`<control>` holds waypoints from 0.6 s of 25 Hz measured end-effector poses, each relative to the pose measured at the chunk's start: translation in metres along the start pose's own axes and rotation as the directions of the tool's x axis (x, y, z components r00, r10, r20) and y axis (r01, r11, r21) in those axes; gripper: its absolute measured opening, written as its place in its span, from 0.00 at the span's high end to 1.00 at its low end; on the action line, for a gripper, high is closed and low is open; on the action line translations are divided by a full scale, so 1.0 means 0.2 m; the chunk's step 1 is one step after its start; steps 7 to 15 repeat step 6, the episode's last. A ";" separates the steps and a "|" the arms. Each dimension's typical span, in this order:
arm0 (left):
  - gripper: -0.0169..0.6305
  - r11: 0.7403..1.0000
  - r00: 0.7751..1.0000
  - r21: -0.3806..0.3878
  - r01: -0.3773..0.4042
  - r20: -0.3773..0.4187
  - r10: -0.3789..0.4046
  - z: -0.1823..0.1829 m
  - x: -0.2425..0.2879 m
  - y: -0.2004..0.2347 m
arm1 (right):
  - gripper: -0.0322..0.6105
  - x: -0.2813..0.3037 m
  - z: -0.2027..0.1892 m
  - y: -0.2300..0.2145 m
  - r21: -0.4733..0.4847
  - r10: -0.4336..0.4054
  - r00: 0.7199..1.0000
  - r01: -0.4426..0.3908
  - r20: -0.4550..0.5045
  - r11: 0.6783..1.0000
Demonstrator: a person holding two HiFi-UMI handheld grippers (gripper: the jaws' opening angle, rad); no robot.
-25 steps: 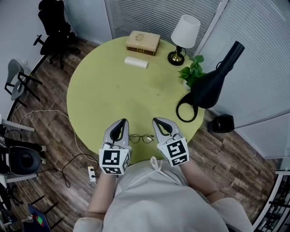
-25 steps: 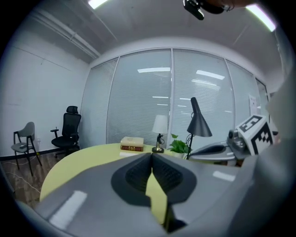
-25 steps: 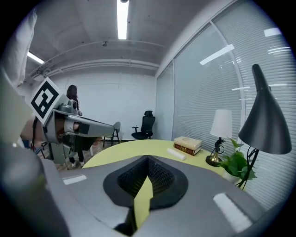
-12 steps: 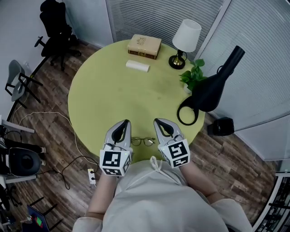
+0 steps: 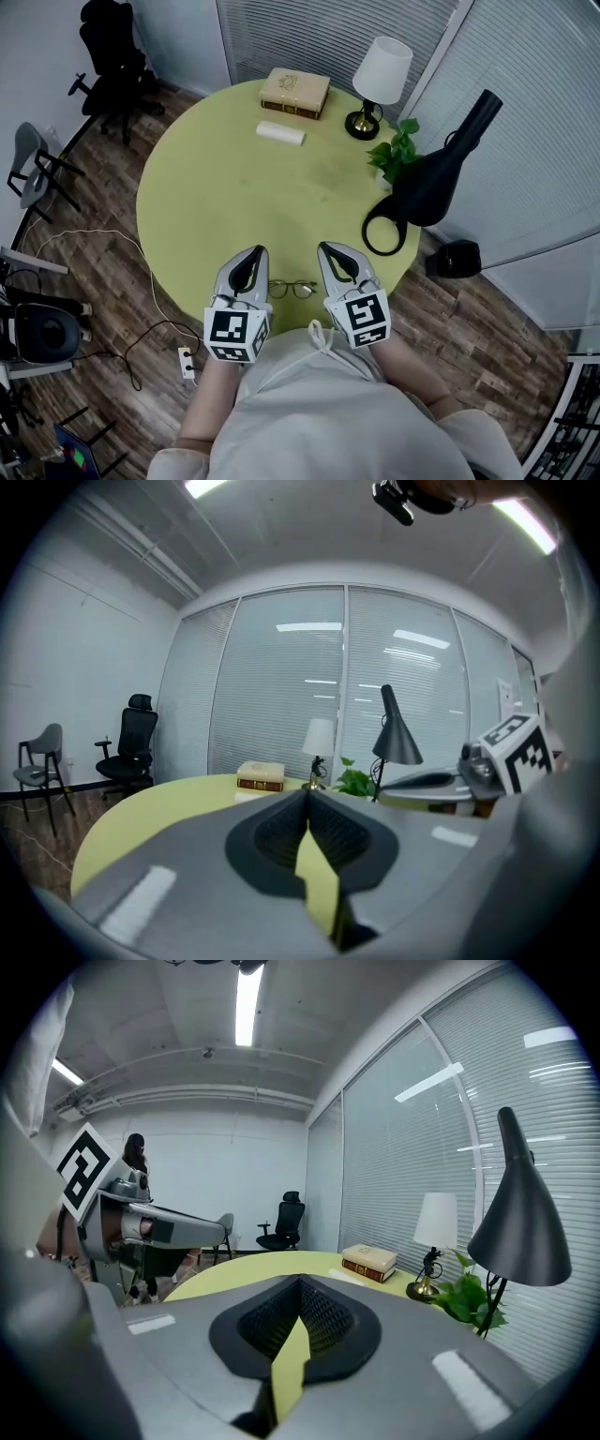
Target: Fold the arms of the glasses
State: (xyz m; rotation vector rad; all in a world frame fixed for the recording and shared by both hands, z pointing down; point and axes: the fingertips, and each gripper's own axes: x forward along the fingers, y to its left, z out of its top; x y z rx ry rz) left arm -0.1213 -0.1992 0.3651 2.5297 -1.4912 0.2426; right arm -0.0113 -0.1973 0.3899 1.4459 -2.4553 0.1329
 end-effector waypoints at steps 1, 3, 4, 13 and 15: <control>0.96 1.000 1.000 -0.004 0.009 -0.002 -0.009 0.00 0.00 -0.01 | 0.95 0.00 0.00 0.00 0.004 0.001 1.000 -0.001 0.000 1.000; 0.96 1.000 1.000 -0.008 0.024 -0.004 -0.024 -0.01 0.01 -0.04 | 0.95 -0.01 0.01 0.01 0.007 0.006 1.000 -0.006 -0.003 1.000; 0.96 1.000 1.000 -0.008 0.029 -0.004 -0.029 -0.01 0.01 -0.04 | 0.95 -0.01 0.01 0.02 0.008 0.007 1.000 -0.007 -0.004 1.000; 0.96 0.999 0.999 -0.006 0.034 -0.003 -0.034 -0.02 0.01 -0.06 | 0.95 -0.01 0.00 0.03 0.010 0.011 1.000 -0.011 -0.006 1.000; 0.96 0.999 0.999 -0.006 0.034 -0.003 -0.034 -0.02 0.01 -0.06 | 0.95 -0.01 0.00 0.03 0.010 0.011 1.000 -0.011 -0.006 1.000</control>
